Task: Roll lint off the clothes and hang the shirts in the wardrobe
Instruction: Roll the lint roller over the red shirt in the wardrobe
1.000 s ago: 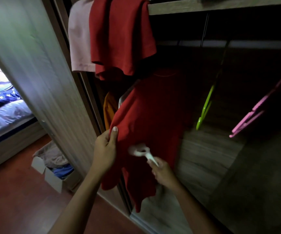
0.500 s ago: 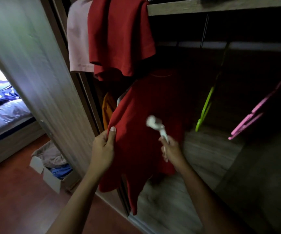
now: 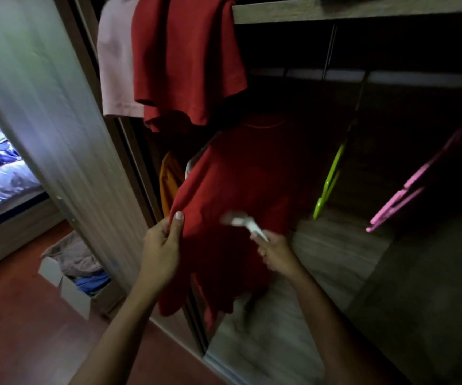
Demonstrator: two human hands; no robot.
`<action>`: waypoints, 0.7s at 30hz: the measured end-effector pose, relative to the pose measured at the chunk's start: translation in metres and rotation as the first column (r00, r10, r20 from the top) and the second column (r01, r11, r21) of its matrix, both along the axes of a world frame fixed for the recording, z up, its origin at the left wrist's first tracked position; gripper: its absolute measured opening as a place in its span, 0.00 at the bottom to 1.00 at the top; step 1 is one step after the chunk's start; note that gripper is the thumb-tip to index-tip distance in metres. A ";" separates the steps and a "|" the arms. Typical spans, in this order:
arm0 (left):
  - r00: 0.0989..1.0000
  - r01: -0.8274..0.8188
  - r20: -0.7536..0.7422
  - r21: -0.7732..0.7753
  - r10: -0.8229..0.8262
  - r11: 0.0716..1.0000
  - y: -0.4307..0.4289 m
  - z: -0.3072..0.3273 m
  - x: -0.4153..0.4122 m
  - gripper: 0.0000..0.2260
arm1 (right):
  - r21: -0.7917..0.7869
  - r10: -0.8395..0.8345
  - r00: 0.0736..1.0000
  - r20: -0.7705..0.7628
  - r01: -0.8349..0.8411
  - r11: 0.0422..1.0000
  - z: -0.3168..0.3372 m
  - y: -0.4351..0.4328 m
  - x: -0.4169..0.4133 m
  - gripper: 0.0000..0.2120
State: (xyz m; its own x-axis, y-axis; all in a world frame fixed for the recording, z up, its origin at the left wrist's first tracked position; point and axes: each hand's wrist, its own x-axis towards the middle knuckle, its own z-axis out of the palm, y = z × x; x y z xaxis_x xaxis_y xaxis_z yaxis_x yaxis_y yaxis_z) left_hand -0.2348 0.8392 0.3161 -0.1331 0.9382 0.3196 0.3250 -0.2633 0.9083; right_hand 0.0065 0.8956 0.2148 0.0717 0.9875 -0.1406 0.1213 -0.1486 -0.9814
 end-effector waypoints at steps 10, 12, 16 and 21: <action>0.994 -0.088 -0.055 0.058 0.091 0.994 -0.005 0.007 0.004 0.20 | 0.231 -0.180 0.929 -0.323 0.262 0.937 0.068 0.017 0.013 0.11; 0.994 -0.089 -0.059 0.050 0.092 0.995 -0.004 0.006 0.003 0.22 | 0.220 -0.109 0.972 -0.206 0.155 0.963 0.054 0.009 0.003 0.12; 0.998 -0.054 -0.026 0.033 0.055 0.998 -0.003 0.007 0.005 0.27 | 0.048 0.123 0.991 -0.046 -0.120 0.992 0.017 -0.023 -0.011 0.12; 0.998 -0.059 -0.034 0.028 0.060 0.998 0.000 0.001 0.004 0.31 | -0.029 0.126 0.987 -0.102 -0.130 0.991 0.003 -0.029 -0.004 0.12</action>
State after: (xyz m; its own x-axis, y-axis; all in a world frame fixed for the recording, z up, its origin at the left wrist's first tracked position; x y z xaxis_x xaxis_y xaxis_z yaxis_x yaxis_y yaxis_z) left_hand -0.2313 0.8393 0.3168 -0.1769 0.9199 0.3500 0.3724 -0.2666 0.8890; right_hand 0.0023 0.8663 0.2178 -0.0715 0.9818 -0.1760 0.0430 -0.1733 -0.9839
